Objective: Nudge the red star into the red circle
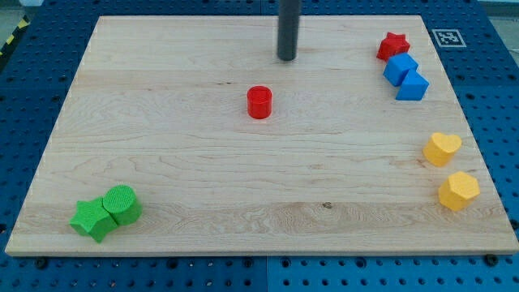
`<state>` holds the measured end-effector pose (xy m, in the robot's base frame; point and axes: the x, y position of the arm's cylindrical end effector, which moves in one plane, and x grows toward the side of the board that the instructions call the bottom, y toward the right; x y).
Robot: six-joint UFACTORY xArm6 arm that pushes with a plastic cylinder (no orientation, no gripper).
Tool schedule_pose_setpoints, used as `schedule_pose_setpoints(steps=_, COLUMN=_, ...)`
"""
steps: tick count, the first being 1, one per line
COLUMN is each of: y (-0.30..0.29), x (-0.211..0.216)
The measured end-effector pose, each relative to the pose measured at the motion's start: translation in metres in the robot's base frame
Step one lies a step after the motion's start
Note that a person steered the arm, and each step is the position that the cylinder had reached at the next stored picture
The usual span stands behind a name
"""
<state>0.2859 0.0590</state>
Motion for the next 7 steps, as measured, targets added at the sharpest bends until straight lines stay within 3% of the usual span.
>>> schedule_pose_setpoints(steps=2, y=0.101, x=-0.076)
schedule_pose_setpoints(steps=3, y=0.169, x=-0.08)
schedule_pose_setpoints(steps=4, y=0.22, x=-0.045)
schedule_pose_setpoints(steps=5, y=0.228, x=-0.01)
schedule_pose_setpoints(steps=7, y=0.209, x=-0.004)
